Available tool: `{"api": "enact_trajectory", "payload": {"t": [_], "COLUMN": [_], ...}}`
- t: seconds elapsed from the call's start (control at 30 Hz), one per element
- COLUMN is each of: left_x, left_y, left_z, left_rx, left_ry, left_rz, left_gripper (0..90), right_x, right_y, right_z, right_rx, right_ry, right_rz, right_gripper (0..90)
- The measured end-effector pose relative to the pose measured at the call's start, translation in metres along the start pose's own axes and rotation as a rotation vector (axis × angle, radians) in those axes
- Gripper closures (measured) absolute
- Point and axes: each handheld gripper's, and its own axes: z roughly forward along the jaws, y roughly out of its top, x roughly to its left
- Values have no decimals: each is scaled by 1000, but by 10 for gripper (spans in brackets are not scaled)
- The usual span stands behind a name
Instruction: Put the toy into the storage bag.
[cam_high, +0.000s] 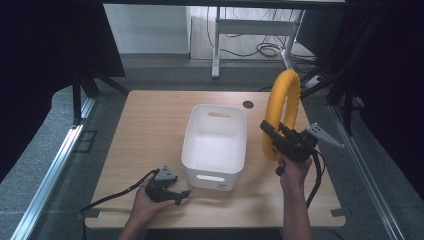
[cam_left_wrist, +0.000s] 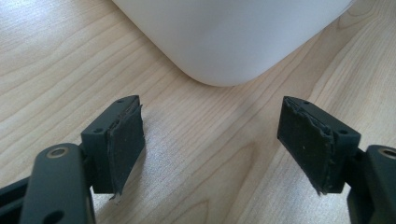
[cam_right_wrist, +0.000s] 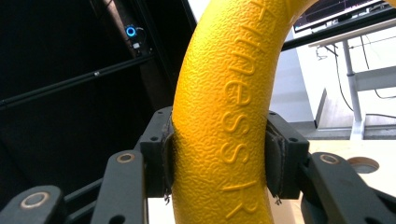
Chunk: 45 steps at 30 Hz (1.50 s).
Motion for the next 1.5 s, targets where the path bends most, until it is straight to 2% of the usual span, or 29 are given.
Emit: {"api": "enact_trajectory", "payload": {"t": [0.23,0.4,0.6,0.9,1.0,1.17,1.2,1.3,1.33,1.5], "left_x": [0,0,0,0,0,0,0,0,0,1], "left_y": [0,0,0,0,0,0,0,0,0,1], "left_z": [1,1,0,-1,-1,0,0,0,0,-1], "left_rx": [4,4,2,2,1,-3,-1,-1,-2,5], "left_ry": [-2,-2,-2,-2,-3,-5,-5,-5,-5,-6], "left_rz": [1,3,2,3,4,1,-2,-2,-2,9], "left_gripper": [228,229,229,228,228,228,228,228,228,228], "right_x": [9,20,31,43,48,57,63,68,74,84], "right_y": [-2,-2,1,3,5,6,6,5,5,5], "right_z": [3,5,7,13,15,16,18,20,22,25], "right_rx": [-34,-87,-126,-145,-166,-198,-214,-227,-242,-254], "right_ry": [0,9,12,25,35,19,2,-7,-15,-21], "right_rz": [0,-21,-54,-71,-70,-80,-91,-97,-103,-114], "right_gripper": [512,511,511,510,510,510,510,509,509,509]}}
